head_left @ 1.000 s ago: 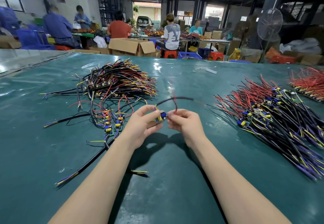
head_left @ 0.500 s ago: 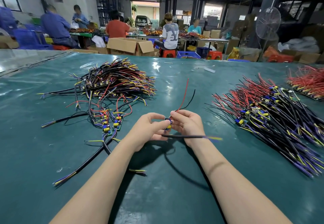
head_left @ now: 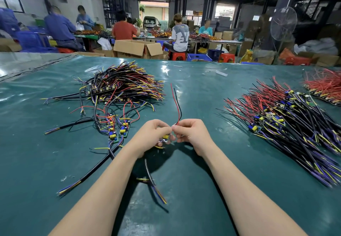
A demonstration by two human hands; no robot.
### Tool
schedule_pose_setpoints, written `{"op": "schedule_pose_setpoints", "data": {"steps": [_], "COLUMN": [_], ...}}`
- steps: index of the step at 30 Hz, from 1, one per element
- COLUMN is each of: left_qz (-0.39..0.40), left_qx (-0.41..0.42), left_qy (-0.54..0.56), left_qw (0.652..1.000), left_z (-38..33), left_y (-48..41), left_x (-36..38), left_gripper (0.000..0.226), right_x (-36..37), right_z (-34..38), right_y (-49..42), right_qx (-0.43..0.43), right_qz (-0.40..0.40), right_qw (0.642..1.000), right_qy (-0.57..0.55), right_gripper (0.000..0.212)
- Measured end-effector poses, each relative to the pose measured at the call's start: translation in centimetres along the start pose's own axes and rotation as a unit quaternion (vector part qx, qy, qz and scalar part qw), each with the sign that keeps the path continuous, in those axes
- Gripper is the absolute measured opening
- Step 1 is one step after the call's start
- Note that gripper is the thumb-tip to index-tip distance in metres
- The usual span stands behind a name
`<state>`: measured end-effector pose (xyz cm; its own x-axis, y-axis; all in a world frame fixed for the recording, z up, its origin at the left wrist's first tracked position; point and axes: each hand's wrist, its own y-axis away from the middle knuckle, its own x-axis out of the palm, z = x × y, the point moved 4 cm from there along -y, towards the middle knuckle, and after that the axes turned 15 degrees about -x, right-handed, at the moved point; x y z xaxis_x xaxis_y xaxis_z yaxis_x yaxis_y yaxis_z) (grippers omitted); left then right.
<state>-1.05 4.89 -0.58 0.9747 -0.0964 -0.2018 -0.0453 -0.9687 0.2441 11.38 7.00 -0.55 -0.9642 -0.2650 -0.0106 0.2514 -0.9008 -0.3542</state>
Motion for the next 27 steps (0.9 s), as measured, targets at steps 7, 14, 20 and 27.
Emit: {"op": "schedule_pose_setpoints", "data": {"steps": [7, 14, 20, 27], "left_qz": [0.057, 0.022, 0.049, 0.056], "left_qx": [-0.017, -0.034, -0.073, -0.082], "left_qy": [0.001, -0.023, 0.055, 0.054], "left_qw": [0.998, 0.999, 0.995, 0.994], "left_z": [-0.2, -0.2, 0.3, 0.6], "left_y": [0.6, 0.5, 0.3, 0.1], "left_x": [0.0, -0.1, 0.8, 1.3], "left_gripper": [0.021, 0.016, 0.017, 0.018], "right_x": [0.3, 0.6, 0.4, 0.2], "right_z": [-0.1, -0.3, -0.2, 0.1], "right_y": [0.0, 0.1, 0.2, 0.2], "right_qx": [0.002, 0.031, 0.042, -0.018], "right_qz": [-0.039, -0.069, -0.08, -0.143], "right_qw": [0.998, 0.994, 0.992, 0.99], "right_qy": [-0.049, -0.08, -0.092, -0.001], "right_gripper": [0.021, 0.019, 0.016, 0.023]}}
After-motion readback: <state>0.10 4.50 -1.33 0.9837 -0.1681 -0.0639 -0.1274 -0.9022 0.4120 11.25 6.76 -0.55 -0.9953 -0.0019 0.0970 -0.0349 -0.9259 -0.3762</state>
